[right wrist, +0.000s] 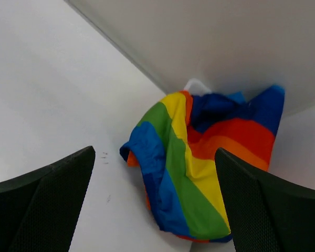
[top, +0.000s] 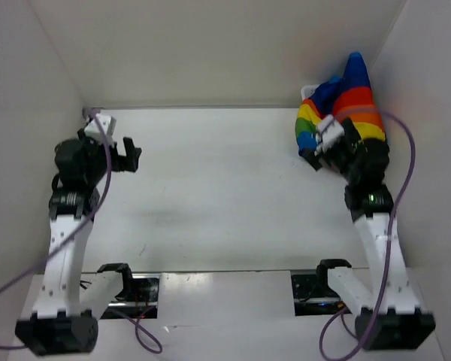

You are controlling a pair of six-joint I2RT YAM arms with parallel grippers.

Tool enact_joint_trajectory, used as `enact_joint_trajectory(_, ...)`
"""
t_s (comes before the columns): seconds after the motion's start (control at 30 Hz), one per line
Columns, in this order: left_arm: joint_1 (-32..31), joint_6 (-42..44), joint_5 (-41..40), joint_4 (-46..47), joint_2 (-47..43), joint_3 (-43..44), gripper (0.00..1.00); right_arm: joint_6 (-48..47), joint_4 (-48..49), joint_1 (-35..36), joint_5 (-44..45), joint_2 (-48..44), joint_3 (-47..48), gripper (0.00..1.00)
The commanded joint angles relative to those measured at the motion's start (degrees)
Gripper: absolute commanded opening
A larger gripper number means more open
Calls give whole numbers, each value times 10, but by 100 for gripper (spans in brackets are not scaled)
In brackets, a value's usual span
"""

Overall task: Fold and stack the shorts
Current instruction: Grab the shorts from the pile

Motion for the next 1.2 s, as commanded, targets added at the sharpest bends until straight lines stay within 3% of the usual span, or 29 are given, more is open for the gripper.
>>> enact_joint_trajectory(0.0, 1, 1, -91, -138, 191, 109, 100, 161, -92, 56, 225, 201, 146, 99)
enact_joint_trajectory(0.03, -5, 1, -99, -173, 227, 138, 100, 174, -92, 72, 261, 262, 164, 99)
enact_joint_trajectory(0.1, -13, 1, -99, -202, 317, 205, 100, 209, -68, 84, 291, 301, 197, 99)
enact_joint_trajectory(0.2, -20, 1, -78, -211, 377, 238, 100, 253, -33, 63, 286, 355, 218, 99)
enact_joint_trajectory(0.37, -20, 1, -29, -189, 453, 281, 100, 239, 20, 53, 309, 449, 223, 99)
enact_joint_trajectory(0.73, -25, 1, -12, -189, 514, 319, 100, 245, 56, 47, 343, 557, 255, 98)
enact_joint_trajectory(0.8, -25, 1, -12, -189, 514, 314, 100, 245, 56, 47, 343, 563, 250, 89)
enact_joint_trajectory(0.93, -25, 1, -18, -189, 514, 308, 100, 245, 62, 47, 363, 563, 244, 57)
enact_joint_trajectory(1.17, -25, 1, -18, -189, 503, 297, 100, 256, 88, 42, 406, 552, 256, 19)
